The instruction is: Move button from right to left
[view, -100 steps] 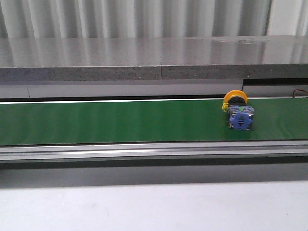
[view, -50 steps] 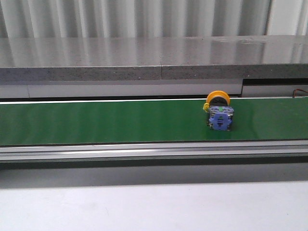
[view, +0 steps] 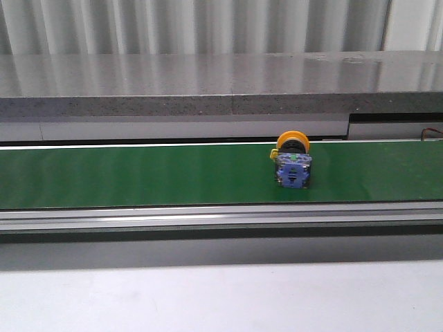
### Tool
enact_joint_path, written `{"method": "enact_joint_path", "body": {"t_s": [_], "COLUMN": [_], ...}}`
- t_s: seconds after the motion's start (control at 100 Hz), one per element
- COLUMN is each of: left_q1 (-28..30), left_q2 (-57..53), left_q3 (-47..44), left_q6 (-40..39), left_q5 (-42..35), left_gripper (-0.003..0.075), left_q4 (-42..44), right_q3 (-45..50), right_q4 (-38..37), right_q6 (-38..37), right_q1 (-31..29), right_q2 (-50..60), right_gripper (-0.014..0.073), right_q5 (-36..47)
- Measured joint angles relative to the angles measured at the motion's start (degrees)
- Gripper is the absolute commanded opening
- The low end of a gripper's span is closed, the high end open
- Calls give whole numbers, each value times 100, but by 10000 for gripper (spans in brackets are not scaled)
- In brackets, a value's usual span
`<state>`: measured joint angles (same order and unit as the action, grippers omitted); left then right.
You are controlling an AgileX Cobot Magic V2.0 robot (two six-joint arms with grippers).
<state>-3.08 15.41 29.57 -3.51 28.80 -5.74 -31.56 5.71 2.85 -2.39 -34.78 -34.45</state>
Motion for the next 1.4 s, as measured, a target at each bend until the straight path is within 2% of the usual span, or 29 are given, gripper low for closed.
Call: {"method": "enact_joint_path", "body": {"t_s": [0.21, 0.64, 0.69, 0.76, 0.83, 0.95, 1.02, 1.09, 1.4], "left_q1": [0, 0, 0, 0, 0, 0, 0, 0, 0], "left_q2": [1154, 1908, 1922, 1934, 1937, 1947, 1947, 1947, 1960], "left_q3": [794, 847, 847, 847, 847, 847, 847, 847, 847], "left_q6": [0, 0, 0, 0, 0, 0, 0, 0, -4], "left_q5": [1018, 1301, 1301, 1301, 1301, 1301, 1301, 1301, 1301], "left_gripper": [-20, -10, 20, 106, 232, 505, 609, 644, 639], "left_q4": [-25, -53, -61, -92, -95, -95, -95, -104, -118], "right_q3": [0, 0, 0, 0, 0, 0, 0, 0, 0], "right_q4": [0, 0, 0, 0, 0, 0, 0, 0, 0], "right_q6": [0, 0, 0, 0, 0, 0, 0, 0, 0], "right_q1": [0, 0, 0, 0, 0, 0, 0, 0, 0], "right_q2": [0, 0, 0, 0, 0, 0, 0, 0, 0], "right_gripper": [-67, -67, -67, -67, -67, -67, -67, -67, -67], "right_q5": [0, 0, 0, 0, 0, 0, 0, 0, 0]}}
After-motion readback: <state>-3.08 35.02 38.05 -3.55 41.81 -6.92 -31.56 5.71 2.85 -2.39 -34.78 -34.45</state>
